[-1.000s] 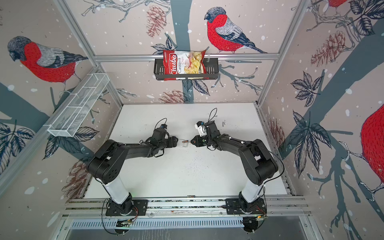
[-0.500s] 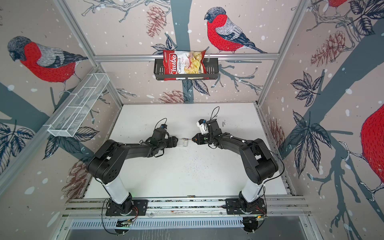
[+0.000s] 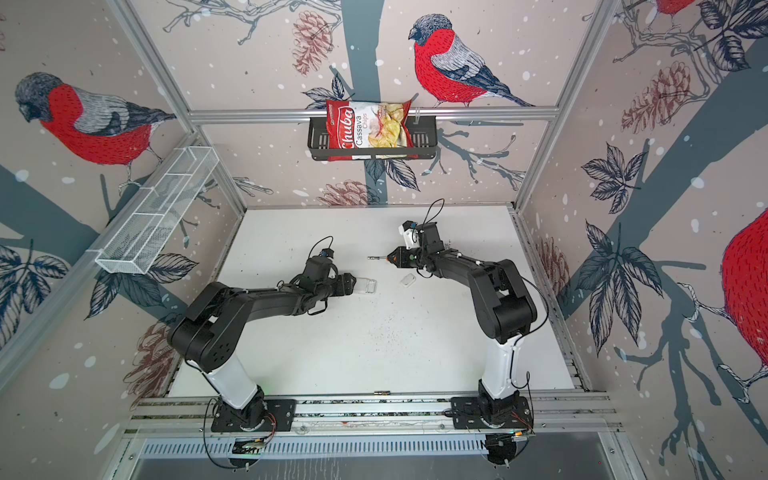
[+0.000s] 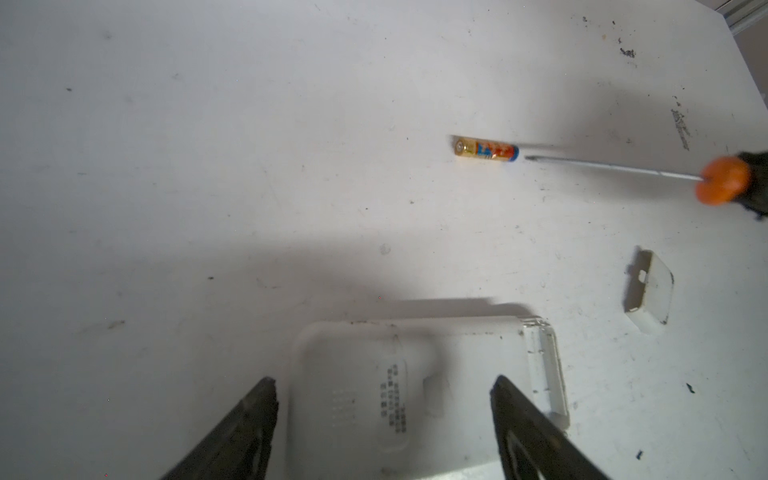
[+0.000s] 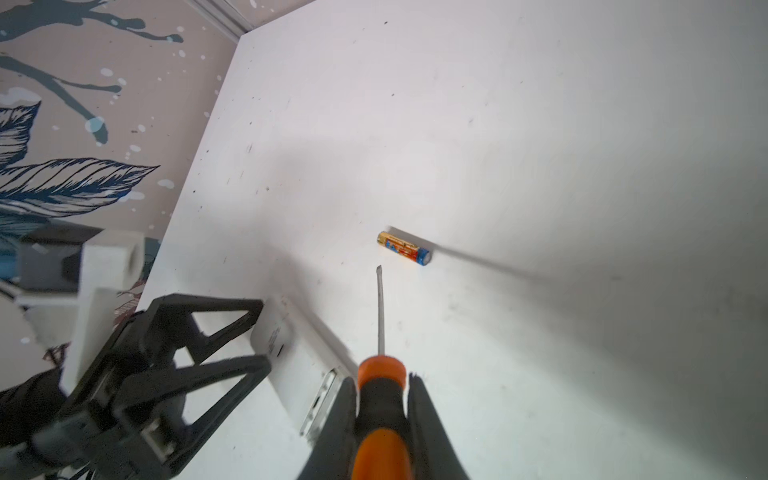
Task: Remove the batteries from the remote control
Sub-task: 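Flick the second battery out and push it away with the screwdriver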
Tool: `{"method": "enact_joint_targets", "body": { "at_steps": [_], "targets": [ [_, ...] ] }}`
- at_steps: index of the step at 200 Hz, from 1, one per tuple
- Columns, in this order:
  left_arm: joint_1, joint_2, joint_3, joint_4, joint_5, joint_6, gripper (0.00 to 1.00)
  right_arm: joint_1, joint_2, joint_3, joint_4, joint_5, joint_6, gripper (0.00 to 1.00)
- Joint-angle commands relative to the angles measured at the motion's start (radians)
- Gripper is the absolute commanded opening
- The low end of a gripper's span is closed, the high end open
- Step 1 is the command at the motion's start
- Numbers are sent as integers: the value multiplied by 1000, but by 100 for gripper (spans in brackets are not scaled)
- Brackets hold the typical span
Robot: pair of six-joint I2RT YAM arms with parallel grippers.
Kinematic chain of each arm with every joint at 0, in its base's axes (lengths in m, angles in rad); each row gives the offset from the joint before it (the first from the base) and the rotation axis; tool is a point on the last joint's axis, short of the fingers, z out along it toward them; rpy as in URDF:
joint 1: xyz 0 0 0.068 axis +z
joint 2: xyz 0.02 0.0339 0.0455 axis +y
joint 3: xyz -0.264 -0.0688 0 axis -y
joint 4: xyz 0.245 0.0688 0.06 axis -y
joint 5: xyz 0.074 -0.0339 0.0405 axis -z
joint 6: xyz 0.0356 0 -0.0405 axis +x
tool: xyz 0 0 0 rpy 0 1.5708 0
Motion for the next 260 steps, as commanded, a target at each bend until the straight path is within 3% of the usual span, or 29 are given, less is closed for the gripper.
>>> {"method": "enact_joint_targets", "body": {
  "at_steps": [1, 58, 182, 225, 260],
  "targets": [
    [-3, -16, -9, -9, -10, 4, 81, -19, 65, 64, 58, 11, -7, 0],
    [-25, -37, -33, 0, -23, -7, 81, -46, 224, 241, 19, -19, -28, 0],
    [-35, -135, -40, -41, -77, 3, 85, -74, 382, 523, -129, -48, -77, 0],
    [-33, -207, -68, -51, -121, 5, 95, -72, 369, 447, -111, -78, -98, 0],
    [-33, -245, -76, -72, -140, 10, 95, -62, 317, 351, -86, -97, -118, 0]
  ]
}}
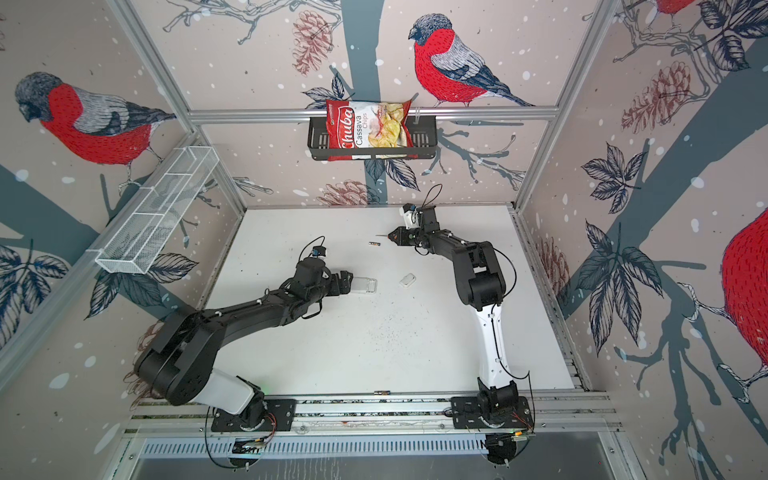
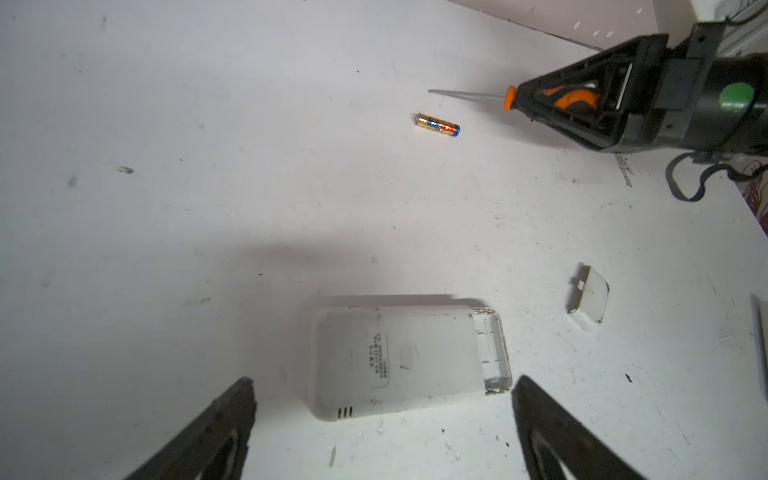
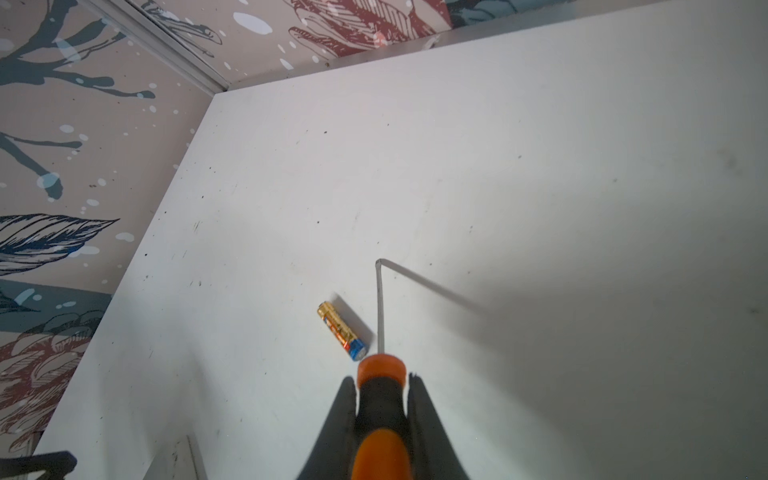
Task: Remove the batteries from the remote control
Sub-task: 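Flick the second battery out and push it away with the screwdriver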
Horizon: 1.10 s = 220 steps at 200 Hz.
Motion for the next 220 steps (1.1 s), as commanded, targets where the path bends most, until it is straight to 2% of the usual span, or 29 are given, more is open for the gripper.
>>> {"method": "enact_joint_targets", "body": {
  "at_steps": [1, 107, 220],
  "targets": [
    [2, -23, -6, -22, -32, 13, 95, 10, -34, -56, -51, -13, -32, 0],
    [2, -123, -81, -38, -53, -4, 95, 52, -220, -311, 38, 16, -22, 0],
    [3, -108, -70, -46, -63, 0, 95, 59, -245, -354, 54, 13, -22, 0]
  ]
}}
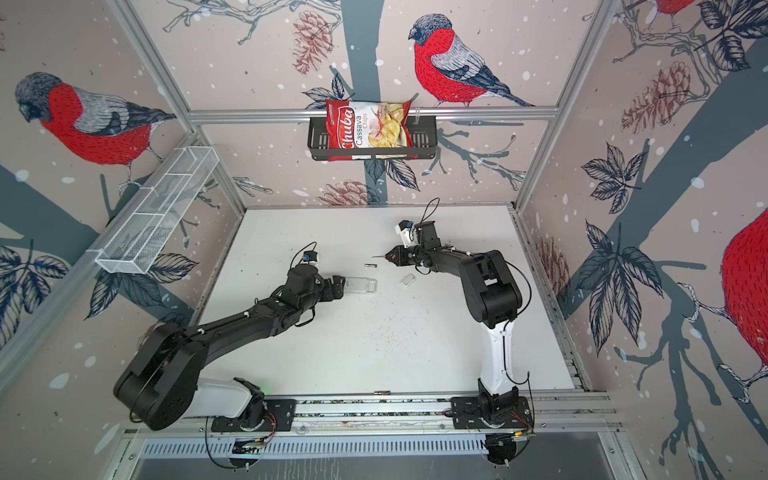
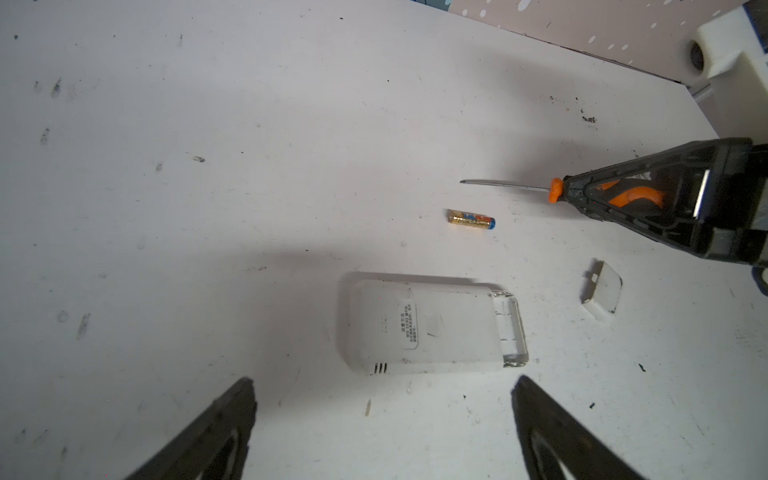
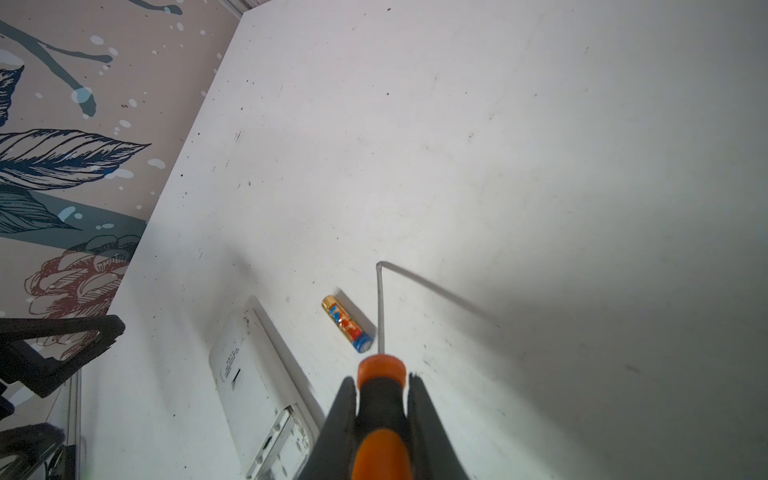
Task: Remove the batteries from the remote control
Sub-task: 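Flick the second battery out and push it away with the screwdriver, then set the screwdriver down on the table and open the right gripper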
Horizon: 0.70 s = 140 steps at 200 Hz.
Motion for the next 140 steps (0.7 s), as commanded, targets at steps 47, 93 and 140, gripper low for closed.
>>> {"method": "enact_joint_targets", "body": {
  "at_steps": [47, 93, 140],
  "targets": [
    [3, 4, 12, -20, -12, 1, 95, 3, -25, -29, 15, 14, -3, 0],
    [3, -20, 1, -3, 31, 28, 96, -44, -201, -231, 263, 137, 128, 0],
    [0, -36, 30, -36, 49, 71, 97, -95, -436, -541, 442, 377, 177, 3]
  ]
}}
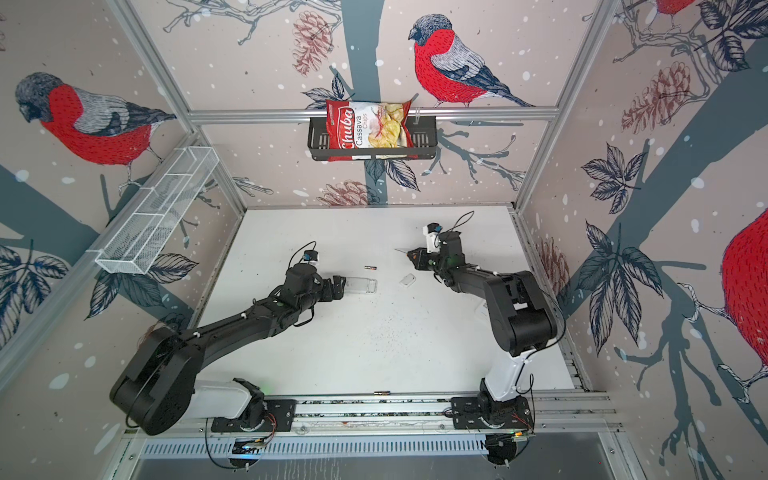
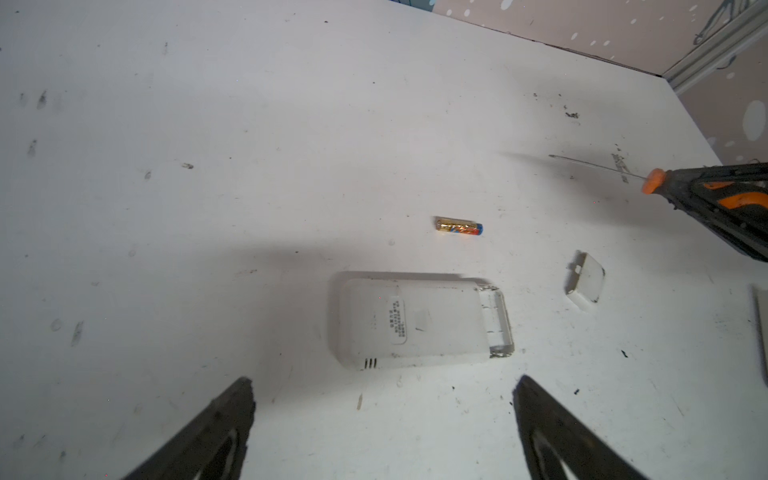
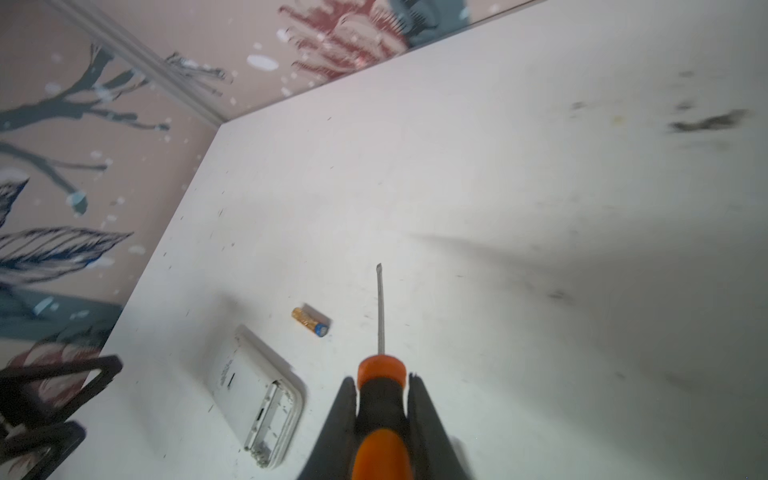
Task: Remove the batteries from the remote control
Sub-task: 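Set the screwdriver down on the table and open the right gripper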
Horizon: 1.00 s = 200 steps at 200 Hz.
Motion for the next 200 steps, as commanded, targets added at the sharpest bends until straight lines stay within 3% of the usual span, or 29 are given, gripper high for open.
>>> {"method": "enact_joint_targets", "body": {
  "at_steps": [1, 25, 49, 72, 129, 200],
  "targets": [
    [-1, -8, 16, -10, 18, 35, 96, -7, -78, -99, 135, 169, 30, 3],
    [-10, -2, 10, 9, 32, 28, 96, -41, -143, -258, 261, 242, 83, 3],
    [-26, 10, 10, 21, 30, 23, 96, -44, -139, -295, 261, 293, 94, 8],
    [-39, 19, 10, 45, 32, 19, 96, -45, -116, -317, 288, 286, 111, 19],
    [-42, 33, 10, 89, 44, -4, 96, -44, -71, -342, 323, 252, 148, 28],
    [-45, 62, 5, 122, 53, -10, 97, -47, -113, -327, 263, 236, 128, 49]
  ]
}}
